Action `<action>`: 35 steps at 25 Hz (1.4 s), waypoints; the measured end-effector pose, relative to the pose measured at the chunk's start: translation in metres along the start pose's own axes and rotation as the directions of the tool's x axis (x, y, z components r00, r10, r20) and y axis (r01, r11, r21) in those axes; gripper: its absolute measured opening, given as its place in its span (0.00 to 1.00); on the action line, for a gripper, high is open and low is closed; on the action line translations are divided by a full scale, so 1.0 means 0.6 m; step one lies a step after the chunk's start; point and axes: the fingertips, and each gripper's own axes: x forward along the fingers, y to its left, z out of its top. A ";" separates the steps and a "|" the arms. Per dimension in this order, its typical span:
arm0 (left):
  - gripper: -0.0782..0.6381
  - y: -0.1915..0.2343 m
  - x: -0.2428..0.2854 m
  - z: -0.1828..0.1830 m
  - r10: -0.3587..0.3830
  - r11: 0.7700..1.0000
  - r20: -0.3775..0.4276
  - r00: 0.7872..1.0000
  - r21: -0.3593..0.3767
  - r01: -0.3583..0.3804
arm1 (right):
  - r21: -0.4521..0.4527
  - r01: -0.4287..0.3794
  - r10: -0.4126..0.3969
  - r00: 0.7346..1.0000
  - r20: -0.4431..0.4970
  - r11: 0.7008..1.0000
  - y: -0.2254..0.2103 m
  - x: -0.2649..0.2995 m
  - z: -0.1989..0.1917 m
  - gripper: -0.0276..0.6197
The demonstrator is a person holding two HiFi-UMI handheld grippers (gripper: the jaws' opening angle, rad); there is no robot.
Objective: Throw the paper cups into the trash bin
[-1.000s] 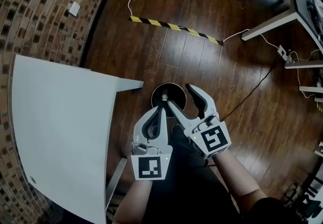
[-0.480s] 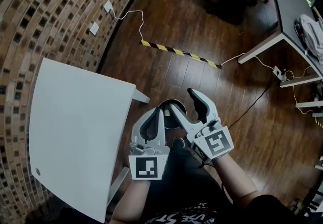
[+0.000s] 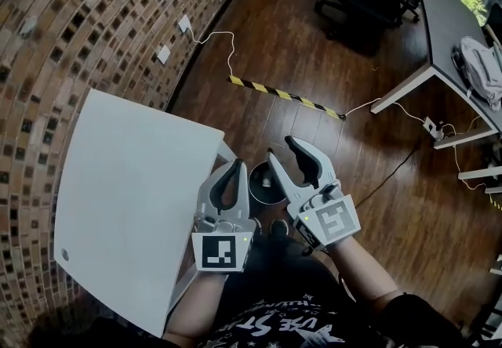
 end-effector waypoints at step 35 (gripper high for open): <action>0.12 0.022 -0.051 0.052 0.050 0.999 0.029 0.998 -0.014 -0.050 | -0.095 0.044 -0.040 0.998 0.044 0.994 0.052 -0.064 0.053 0.05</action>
